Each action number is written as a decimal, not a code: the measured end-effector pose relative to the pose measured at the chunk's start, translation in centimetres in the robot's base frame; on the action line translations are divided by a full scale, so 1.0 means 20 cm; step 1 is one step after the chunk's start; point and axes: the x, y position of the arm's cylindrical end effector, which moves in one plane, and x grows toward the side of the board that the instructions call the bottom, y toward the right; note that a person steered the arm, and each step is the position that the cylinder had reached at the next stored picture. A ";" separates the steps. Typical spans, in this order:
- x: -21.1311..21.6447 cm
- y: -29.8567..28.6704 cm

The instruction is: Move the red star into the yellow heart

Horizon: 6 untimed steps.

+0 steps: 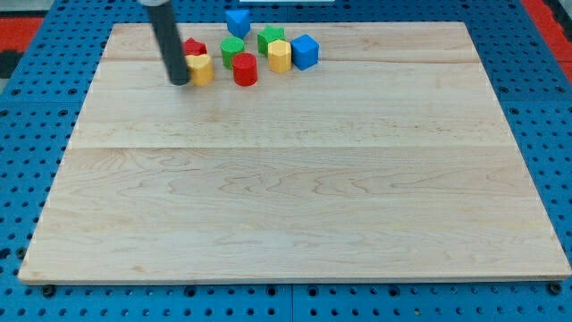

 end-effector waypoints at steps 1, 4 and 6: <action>-0.02 0.10; -0.15 -0.52; -0.14 0.14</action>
